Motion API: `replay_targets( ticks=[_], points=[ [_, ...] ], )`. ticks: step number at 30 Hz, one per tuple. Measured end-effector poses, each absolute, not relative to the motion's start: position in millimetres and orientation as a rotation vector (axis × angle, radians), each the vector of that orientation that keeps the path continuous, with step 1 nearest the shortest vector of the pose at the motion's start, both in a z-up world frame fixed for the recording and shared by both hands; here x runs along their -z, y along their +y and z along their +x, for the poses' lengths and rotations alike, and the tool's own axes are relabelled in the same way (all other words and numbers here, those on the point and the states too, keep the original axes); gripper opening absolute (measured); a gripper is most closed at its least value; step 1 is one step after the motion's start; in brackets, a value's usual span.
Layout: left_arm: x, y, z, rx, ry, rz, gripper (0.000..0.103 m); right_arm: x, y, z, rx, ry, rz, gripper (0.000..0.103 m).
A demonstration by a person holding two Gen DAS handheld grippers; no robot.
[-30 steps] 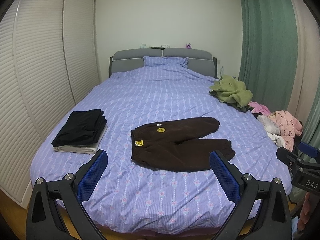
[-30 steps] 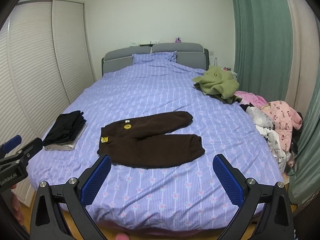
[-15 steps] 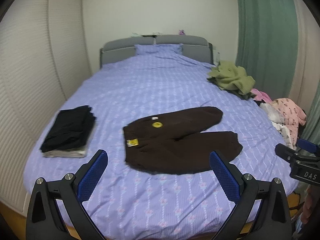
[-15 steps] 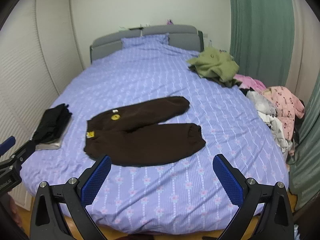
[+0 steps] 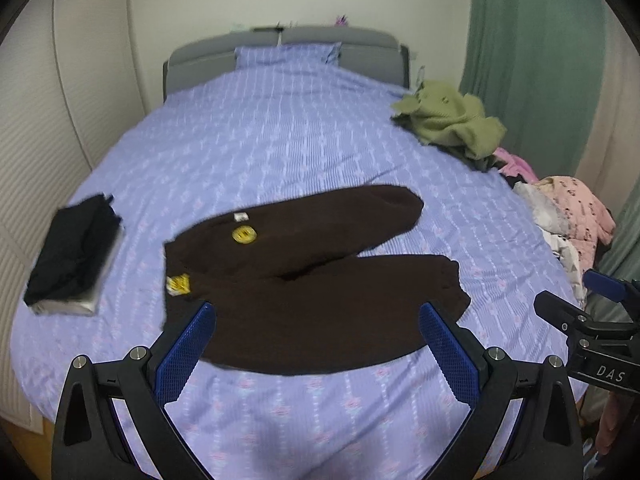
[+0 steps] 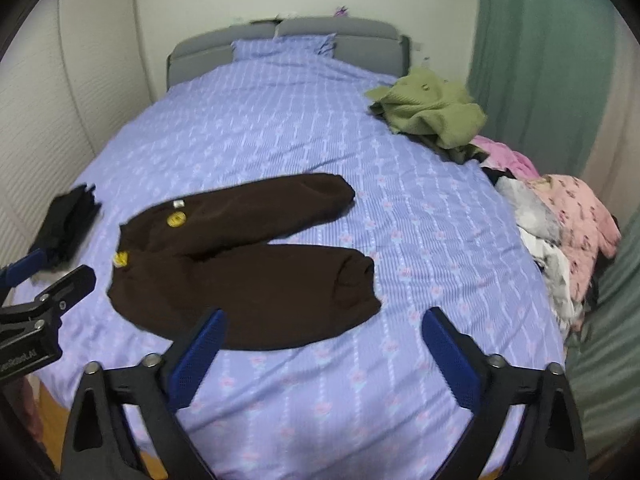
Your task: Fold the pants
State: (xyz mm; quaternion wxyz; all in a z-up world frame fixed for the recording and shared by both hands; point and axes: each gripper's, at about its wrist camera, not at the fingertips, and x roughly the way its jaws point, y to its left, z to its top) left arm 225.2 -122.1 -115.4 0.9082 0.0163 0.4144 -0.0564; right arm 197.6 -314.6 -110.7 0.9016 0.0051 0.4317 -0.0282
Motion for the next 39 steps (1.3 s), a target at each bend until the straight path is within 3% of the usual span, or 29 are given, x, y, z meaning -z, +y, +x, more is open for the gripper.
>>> replay_targets(
  ticks=[3, 5, 8, 13, 18, 22, 30, 33, 34, 39],
  points=[
    [141, -148, 249, 0.083, 0.914, 0.016, 0.103, 134, -341, 227, -0.014, 0.936, -0.01, 0.086],
    [161, -164, 266, 0.067, 0.975, 0.002, 0.103, 155, -355, 249, -0.053, 0.986, -0.038, 0.073],
    [186, -190, 288, 0.019, 1.038, 0.026, 0.103, 189, -375, 282, -0.117, 1.069, -0.053, 0.062],
    [231, -217, 319, -0.037, 1.158, 0.01, 0.103, 241, -398, 326, -0.189, 1.206, -0.036, 0.047],
    [261, -234, 339, -0.088, 1.257, 0.011, 0.103, 279, -405, 356, -0.257, 1.299, -0.016, 0.046],
    [268, -240, 343, -0.097, 1.285, 0.015, 0.103, 310, -406, 374, -0.276, 1.362, -0.006, 0.037],
    [272, -246, 342, -0.103, 1.303, 0.029, 0.103, 345, -404, 387, -0.298, 1.418, 0.008, 0.036],
    [274, -246, 340, -0.091, 1.322, 0.041, 0.103, 343, -405, 384, -0.298, 1.41, -0.014, 0.024],
    [275, -246, 339, -0.088, 1.326, 0.044, 0.103, 342, -407, 382, -0.292, 1.41, -0.014, 0.012],
    [275, -246, 336, -0.077, 1.336, 0.037, 0.103, 323, -428, 364, -0.235, 1.388, 0.035, 0.011]
  ],
)
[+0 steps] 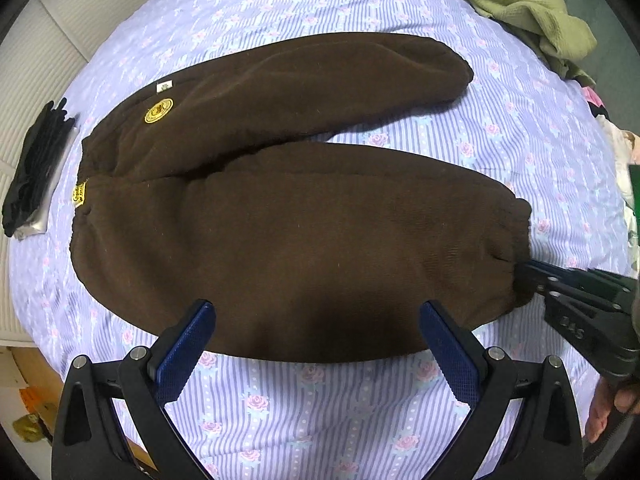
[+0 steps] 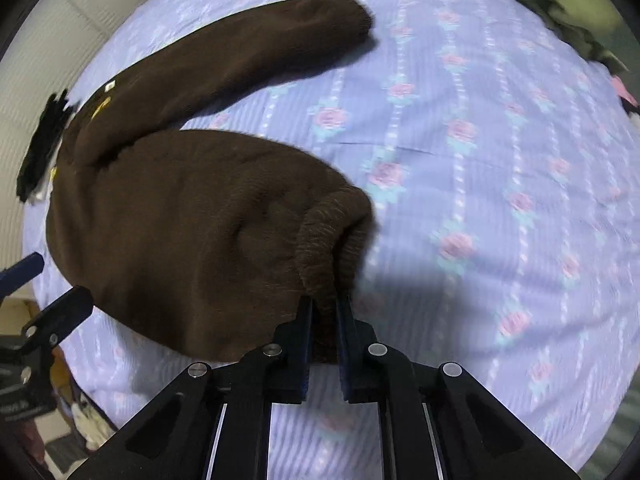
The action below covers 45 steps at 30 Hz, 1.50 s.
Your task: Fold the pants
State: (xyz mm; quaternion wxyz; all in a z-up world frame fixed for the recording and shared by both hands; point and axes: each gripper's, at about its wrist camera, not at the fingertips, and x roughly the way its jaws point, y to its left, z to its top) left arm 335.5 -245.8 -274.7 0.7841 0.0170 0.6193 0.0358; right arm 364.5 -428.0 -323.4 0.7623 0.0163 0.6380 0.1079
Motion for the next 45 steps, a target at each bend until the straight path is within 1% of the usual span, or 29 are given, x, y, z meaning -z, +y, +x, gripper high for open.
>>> replay_targets(
  ticks=[7, 9, 10, 11, 12, 15, 18, 21, 25, 30, 34, 38, 45],
  points=[
    [275, -245, 335, -0.067, 1.339, 0.048, 0.103, 339, -452, 358, -0.139, 1.435, 0.134, 0.01],
    [273, -244, 334, -0.064, 1.328, 0.048, 0.103, 338, -447, 360, -0.112, 1.441, 0.102, 0.029],
    [271, -243, 333, -0.062, 1.321, 0.048, 0.103, 333, -447, 357, -0.077, 1.432, 0.079, 0.046],
    [269, -241, 331, -0.056, 1.314, 0.046, 0.103, 326, -448, 354, -0.044, 1.407, 0.067, 0.057],
    [267, -238, 329, -0.052, 1.306, 0.042, 0.103, 318, -449, 349, -0.018, 1.385, 0.065, 0.058],
    [258, -223, 321, -0.05, 1.278, 0.019, 0.103, 291, -451, 334, 0.003, 1.333, 0.136, 0.058],
    [245, -193, 308, -0.062, 1.238, -0.029, 0.103, 266, -440, 320, -0.01, 1.28, 0.201, 0.058],
    [234, -148, 294, -0.099, 1.197, -0.074, 0.103, 252, -407, 310, -0.022, 1.236, 0.238, 0.058],
    [225, -69, 275, -0.186, 1.165, -0.128, 0.103, 244, -370, 297, -0.023, 1.198, 0.304, 0.058],
    [238, 16, 255, -0.241, 1.218, -0.178, 0.103, 261, -322, 265, 0.009, 1.208, 0.336, 0.059],
    [258, 44, 256, -0.188, 1.282, -0.242, 0.103, 292, -290, 259, 0.038, 1.271, 0.362, 0.058],
    [283, 54, 267, -0.16, 1.324, -0.314, 0.103, 310, -286, 257, 0.102, 1.291, 0.41, 0.058],
    [321, 39, 302, -0.146, 1.353, -0.266, 0.103, 331, -297, 275, 0.196, 1.31, 0.428, 0.058]
  ],
)
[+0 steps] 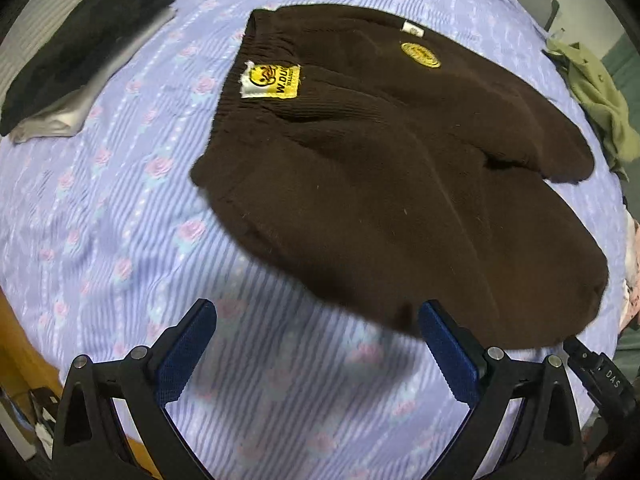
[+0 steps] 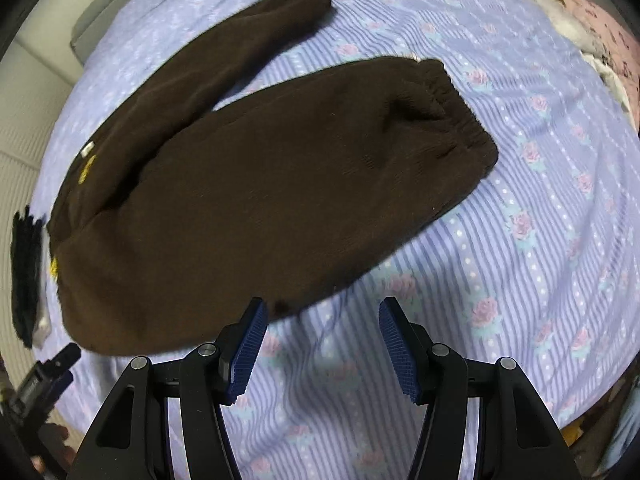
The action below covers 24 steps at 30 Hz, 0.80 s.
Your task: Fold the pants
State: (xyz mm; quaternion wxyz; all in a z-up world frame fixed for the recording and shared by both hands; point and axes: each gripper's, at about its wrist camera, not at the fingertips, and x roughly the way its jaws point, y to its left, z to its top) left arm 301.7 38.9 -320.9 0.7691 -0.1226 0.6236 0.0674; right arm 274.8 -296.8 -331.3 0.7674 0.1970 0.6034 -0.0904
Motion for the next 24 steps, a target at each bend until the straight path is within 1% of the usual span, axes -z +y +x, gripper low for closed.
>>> replay_targets(
  ticks=[2, 5, 6, 7, 8, 9, 10, 11, 12, 13, 14, 16, 20, 24],
  points=[
    [331, 39, 309, -0.157, 1.362, -0.278, 0.103, 342, -298, 285, 0.215, 1.326, 0.408, 0.058],
    [348, 37, 320, -0.15, 1.39, -0.312, 0.099, 359, -301, 299, 0.234, 1.36, 0.353, 0.058],
    [351, 36, 322, -0.139, 1.396, -0.327, 0.093, 365, -303, 304, 0.24, 1.371, 0.351, 0.058],
    [353, 34, 324, -0.122, 1.399, -0.342, 0.082, 368, -305, 308, 0.24, 1.377, 0.353, 0.058],
    [353, 32, 326, -0.105, 1.401, -0.356, 0.074, 371, -307, 312, 0.242, 1.382, 0.36, 0.058],
    [352, 31, 327, -0.081, 1.406, -0.382, 0.058, 372, -308, 315, 0.241, 1.385, 0.374, 0.058],
    [351, 30, 328, -0.062, 1.408, -0.413, 0.045, 372, -310, 317, 0.24, 1.39, 0.381, 0.057],
    [347, 29, 328, -0.061, 1.407, -0.421, 0.042, 371, -311, 319, 0.236, 1.392, 0.387, 0.048],
    [342, 28, 327, -0.074, 1.401, -0.408, 0.033, 368, -311, 321, 0.23, 1.392, 0.392, 0.037],
    [333, 28, 326, -0.08, 1.39, -0.399, 0.029, 363, -312, 322, 0.227, 1.393, 0.392, 0.02],
    [325, 27, 325, -0.077, 1.381, -0.389, 0.029, 351, -312, 322, 0.213, 1.382, 0.389, 0.016],
    [306, 26, 320, -0.063, 1.345, -0.364, 0.026, 321, -309, 321, 0.167, 1.337, 0.364, 0.014],
    [261, 27, 304, -0.059, 1.265, -0.3, 0.024, 262, -300, 306, 0.093, 1.267, 0.304, 0.013],
    [233, 37, 291, -0.071, 1.217, -0.281, 0.022, 216, -287, 275, 0.017, 1.252, 0.315, 0.013]
  ],
)
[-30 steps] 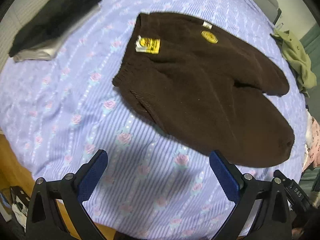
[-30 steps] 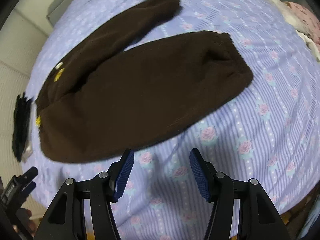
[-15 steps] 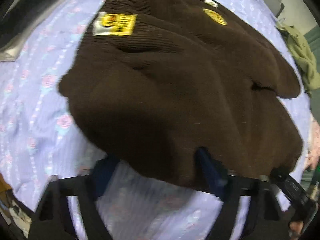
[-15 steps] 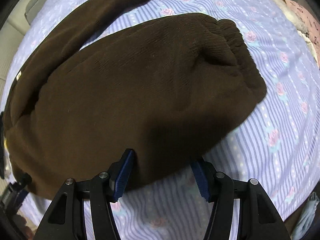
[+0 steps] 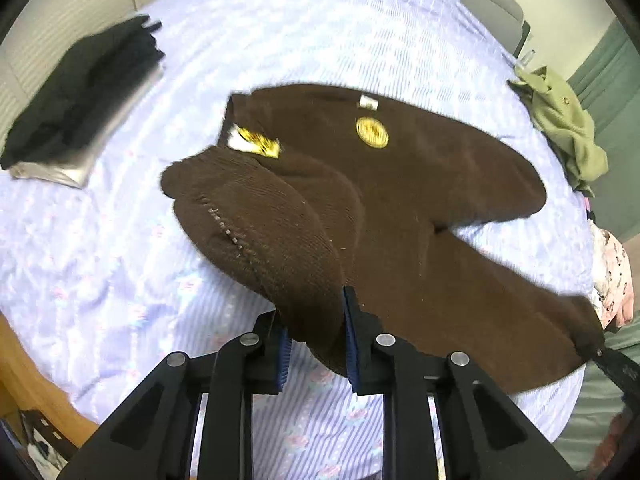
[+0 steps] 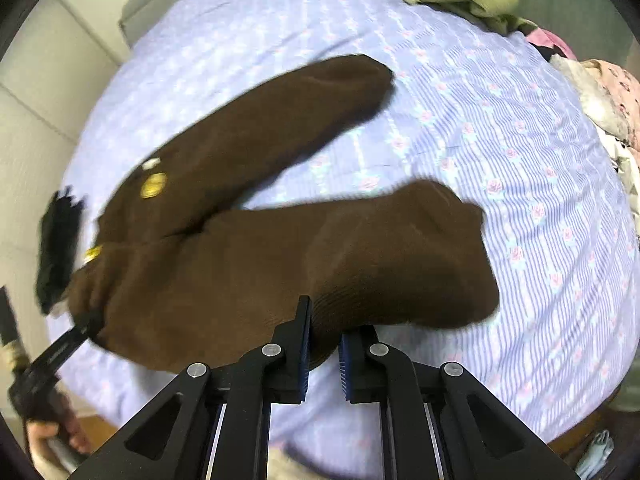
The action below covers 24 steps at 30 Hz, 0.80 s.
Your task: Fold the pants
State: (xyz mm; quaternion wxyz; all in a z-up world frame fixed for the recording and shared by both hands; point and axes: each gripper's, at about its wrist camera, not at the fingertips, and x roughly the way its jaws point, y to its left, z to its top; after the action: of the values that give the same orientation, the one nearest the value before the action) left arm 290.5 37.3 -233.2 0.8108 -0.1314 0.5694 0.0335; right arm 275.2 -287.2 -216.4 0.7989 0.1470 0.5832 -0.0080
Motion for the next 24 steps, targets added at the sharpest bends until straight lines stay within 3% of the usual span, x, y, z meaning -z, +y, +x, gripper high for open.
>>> replay_targets(
  ticks=[10, 19, 24],
  points=[
    [212, 22, 288, -0.1, 1.291, -0.273, 0.023, 182, -300, 271, 0.046, 1.247, 0.376, 0.013],
    [195, 30, 382, -0.173, 1.181, -0.369, 0.023, 169, -304, 381, 0.079, 1.099, 0.394, 0.012],
    [215, 39, 442, -0.226, 1.187, -0.402, 0.023, 190, -302, 469, 0.095, 1.079, 0.417, 0.012]
  ],
)
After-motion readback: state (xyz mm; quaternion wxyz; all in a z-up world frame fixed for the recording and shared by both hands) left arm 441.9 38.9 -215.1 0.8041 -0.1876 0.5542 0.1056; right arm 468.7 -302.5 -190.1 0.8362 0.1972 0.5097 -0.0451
